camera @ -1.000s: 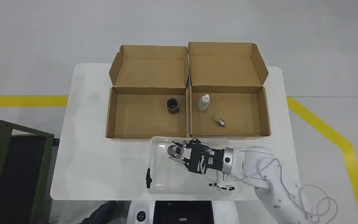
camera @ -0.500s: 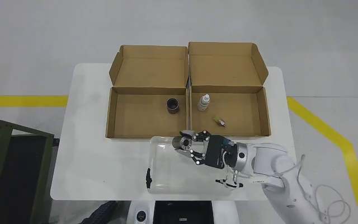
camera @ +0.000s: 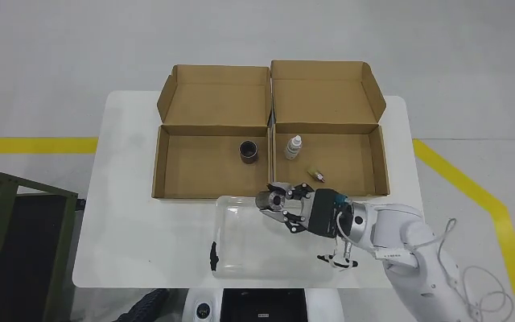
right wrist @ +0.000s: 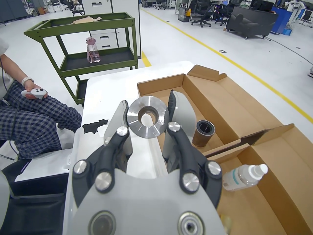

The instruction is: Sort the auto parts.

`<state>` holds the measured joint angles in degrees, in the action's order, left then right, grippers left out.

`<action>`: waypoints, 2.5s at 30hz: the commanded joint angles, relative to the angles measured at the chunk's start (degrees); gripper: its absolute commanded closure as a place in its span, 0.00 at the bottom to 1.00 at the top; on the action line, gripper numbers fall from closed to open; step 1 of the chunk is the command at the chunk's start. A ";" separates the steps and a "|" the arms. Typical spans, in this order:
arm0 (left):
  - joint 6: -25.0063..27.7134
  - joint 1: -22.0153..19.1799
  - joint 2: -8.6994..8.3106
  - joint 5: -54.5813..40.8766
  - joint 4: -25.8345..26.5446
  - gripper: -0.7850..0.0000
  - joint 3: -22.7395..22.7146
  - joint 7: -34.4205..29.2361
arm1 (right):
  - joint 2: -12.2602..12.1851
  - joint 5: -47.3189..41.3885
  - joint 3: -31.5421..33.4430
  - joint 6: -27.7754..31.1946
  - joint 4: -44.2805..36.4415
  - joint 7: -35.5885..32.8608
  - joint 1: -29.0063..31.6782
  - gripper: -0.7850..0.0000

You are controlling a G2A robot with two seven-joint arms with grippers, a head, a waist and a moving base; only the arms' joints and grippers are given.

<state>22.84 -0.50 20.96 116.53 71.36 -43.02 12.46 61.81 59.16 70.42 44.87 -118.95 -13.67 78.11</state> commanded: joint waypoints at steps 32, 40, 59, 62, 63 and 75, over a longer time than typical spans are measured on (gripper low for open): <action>0.00 0.00 0.00 0.00 0.00 0.00 0.00 0.00 | 3.33 10.31 -16.73 -5.21 15.59 -5.92 -19.29 1.00; 0.00 0.00 0.00 0.00 0.00 0.00 0.00 0.00 | 5.41 10.60 -22.30 -7.62 21.69 -6.60 -25.09 1.00; 0.00 0.00 0.00 0.00 0.00 0.00 0.00 0.00 | 9.63 11.47 -29.95 -9.67 34.70 -7.71 -33.54 1.00; 0.00 0.00 0.00 0.00 0.00 0.00 0.00 0.00 | 10.06 11.56 -30.45 -9.27 35.94 -8.34 -34.34 1.00; 0.00 0.00 0.00 0.00 0.00 0.00 0.00 0.00 | 10.19 11.52 -30.60 -9.11 36.32 -8.53 -34.58 1.00; 0.00 0.00 0.00 0.00 0.00 0.00 0.00 0.00 | 11.31 11.98 -31.27 -8.69 38.31 -11.34 -36.14 0.87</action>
<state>22.84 -0.50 20.96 116.53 71.36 -43.02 12.46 73.08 71.14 39.16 36.21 -80.71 -24.76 41.99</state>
